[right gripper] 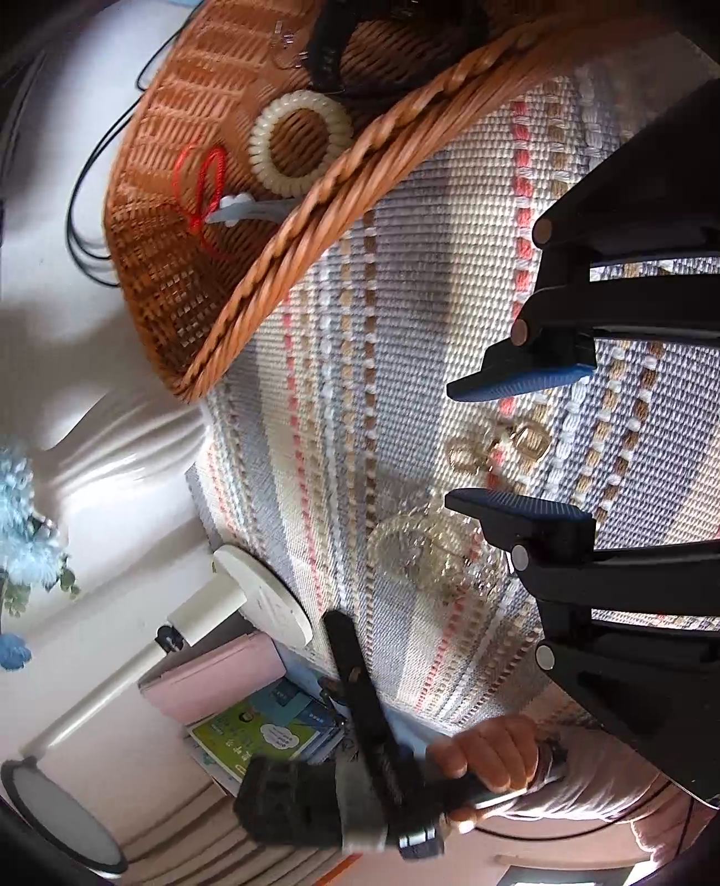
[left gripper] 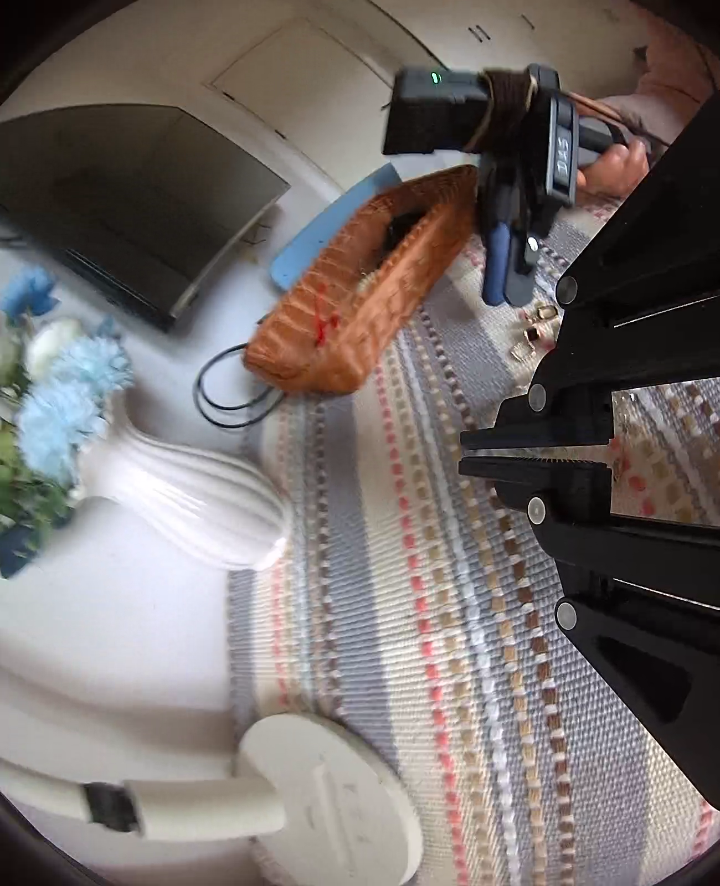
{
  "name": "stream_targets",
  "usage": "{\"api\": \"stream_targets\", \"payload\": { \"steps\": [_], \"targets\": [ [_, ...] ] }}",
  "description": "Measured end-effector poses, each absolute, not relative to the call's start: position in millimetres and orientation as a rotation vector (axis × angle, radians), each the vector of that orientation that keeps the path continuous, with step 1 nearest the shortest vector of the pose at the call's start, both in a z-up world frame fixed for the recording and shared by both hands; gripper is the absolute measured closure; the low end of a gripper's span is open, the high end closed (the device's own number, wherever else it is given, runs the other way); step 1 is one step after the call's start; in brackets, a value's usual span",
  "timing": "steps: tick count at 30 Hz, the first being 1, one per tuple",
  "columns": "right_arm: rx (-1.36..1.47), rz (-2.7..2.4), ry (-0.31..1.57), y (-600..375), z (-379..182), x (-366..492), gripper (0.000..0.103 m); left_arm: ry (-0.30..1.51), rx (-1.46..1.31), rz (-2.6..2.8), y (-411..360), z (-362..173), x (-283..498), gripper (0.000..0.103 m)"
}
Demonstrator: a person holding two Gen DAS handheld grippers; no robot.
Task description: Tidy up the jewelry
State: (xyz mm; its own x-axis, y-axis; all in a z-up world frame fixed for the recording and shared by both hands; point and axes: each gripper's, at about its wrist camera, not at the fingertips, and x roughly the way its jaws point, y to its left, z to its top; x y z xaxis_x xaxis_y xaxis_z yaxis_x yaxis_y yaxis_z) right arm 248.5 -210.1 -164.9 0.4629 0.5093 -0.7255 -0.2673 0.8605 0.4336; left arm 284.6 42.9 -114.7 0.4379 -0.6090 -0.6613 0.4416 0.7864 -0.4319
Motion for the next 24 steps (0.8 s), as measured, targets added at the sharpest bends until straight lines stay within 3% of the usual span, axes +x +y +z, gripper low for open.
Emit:
{"api": "stream_targets", "payload": {
  "steps": [3, 8, 21, 23, 24],
  "targets": [
    [0.261, 0.511, 1.013, -196.3, -154.5, 258.4, 0.068, 0.945, -0.188, -0.639, 39.3, -122.6, 289.2, 0.088],
    [0.108, 0.534, 1.021, -154.3, -131.5, 283.7, 0.068, 1.038, -0.177, -0.671, 52.7, -129.5, 286.7, 0.088],
    [-0.015, 0.546, 1.039, -115.2, -179.1, 304.6, 0.069, 1.099, 0.034, -0.658, 29.8, -144.0, 267.5, 0.088],
    [-0.028, 0.554, 1.024, -111.3, -179.2, 302.0, 0.089, 1.075, 0.072, -0.644, 23.4, -143.0, 263.8, 0.088],
    [-0.024, 0.561, 1.022, -110.5, -178.5, 301.1, 0.090, 1.062, 0.095, -0.632, 20.1, -142.6, 261.7, 0.088]
  ]
}}
